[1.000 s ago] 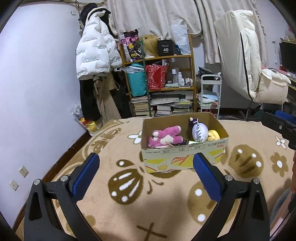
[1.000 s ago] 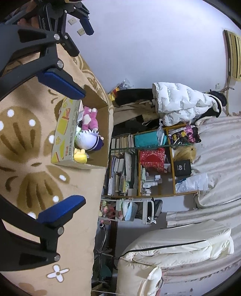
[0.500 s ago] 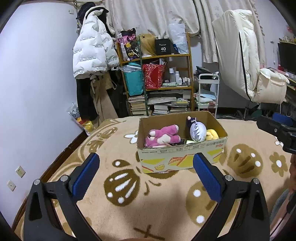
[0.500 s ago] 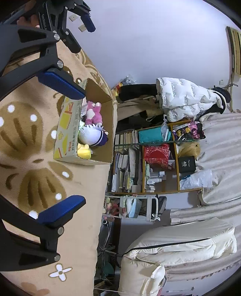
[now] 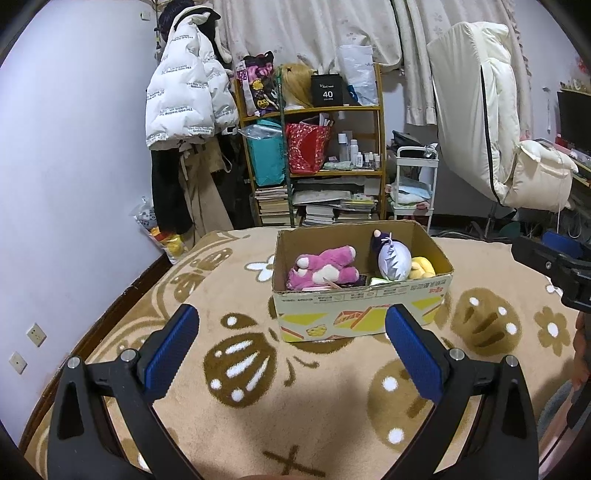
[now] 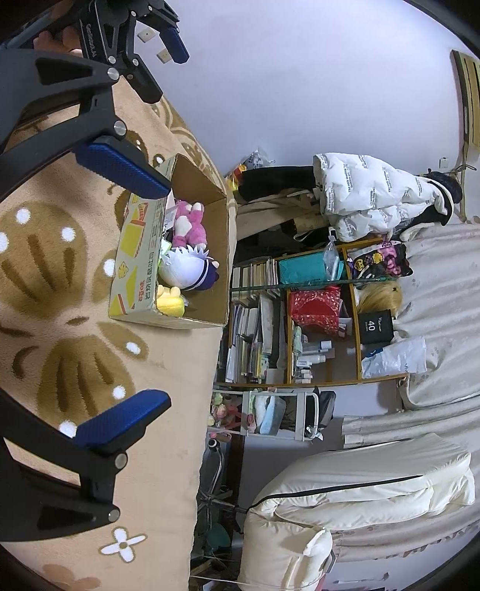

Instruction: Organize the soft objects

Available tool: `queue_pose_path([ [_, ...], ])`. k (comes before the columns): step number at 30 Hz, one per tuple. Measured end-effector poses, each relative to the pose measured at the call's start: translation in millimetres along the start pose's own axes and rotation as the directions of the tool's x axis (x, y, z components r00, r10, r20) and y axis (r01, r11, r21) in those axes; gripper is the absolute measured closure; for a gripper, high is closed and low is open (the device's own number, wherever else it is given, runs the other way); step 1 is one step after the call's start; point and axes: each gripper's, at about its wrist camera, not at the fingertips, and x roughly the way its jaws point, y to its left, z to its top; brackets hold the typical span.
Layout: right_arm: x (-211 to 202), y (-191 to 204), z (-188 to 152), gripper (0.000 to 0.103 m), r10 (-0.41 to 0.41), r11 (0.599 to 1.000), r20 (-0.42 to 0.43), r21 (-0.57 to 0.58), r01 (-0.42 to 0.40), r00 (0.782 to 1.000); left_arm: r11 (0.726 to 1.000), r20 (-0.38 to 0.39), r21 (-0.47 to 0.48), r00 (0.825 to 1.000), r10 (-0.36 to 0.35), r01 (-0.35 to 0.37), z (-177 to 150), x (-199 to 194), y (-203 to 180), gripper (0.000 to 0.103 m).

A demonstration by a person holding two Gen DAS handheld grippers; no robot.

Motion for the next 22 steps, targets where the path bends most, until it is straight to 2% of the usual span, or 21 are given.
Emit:
queue_pose_path([
  [22,0.8,-1.8,-0.1,0.000,-0.003,1.000,-0.004,0.000,0.003,1.000,1.000,-0.011,-0.013,1.000,-0.012,0.012,-1.4,0.2,-4.2,0.003],
])
